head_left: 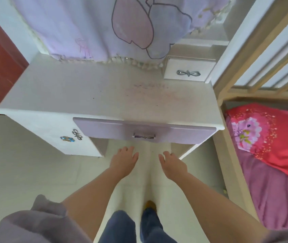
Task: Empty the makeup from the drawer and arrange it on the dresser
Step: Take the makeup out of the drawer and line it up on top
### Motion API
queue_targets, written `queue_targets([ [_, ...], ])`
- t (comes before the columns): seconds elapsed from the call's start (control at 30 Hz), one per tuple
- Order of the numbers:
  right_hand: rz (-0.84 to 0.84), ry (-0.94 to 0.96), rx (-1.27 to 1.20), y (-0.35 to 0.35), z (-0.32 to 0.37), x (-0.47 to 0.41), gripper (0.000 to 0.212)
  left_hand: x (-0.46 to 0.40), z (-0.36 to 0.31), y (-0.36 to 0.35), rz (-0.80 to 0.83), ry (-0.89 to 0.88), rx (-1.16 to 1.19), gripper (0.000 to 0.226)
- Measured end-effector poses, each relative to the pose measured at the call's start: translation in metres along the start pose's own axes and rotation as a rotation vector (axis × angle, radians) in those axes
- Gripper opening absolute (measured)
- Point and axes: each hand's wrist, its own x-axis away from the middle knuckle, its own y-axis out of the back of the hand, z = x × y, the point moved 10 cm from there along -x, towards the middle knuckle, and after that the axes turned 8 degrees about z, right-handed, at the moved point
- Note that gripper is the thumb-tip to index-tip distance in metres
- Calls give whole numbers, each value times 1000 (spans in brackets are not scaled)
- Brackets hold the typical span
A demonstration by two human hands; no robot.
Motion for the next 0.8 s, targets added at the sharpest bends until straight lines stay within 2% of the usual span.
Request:
queue_targets([
  [0.23,44,-159,-605,2,7,-108,40,-106,29,-9,83,266,564,45],
  [0.33,76,-249,-993,-20,10,-130,38,-127,29,-25,122,314,802,47],
  [0.4,73,-272,-1161,-31,11,-137,35,-130,30,-41,139,359,1026,43],
  [0.47,59,-298,-1254,-36,10,-139,31,-128,32,-52,148,412,1194,33],
  [0.53,46,-327,-1316,-37,8,-138,28,-126,32,-54,141,434,1265,26],
  [0.8,81,-377,-1291,-60,5,-98,32,-81,33,-67,165,478,1243,24],
])
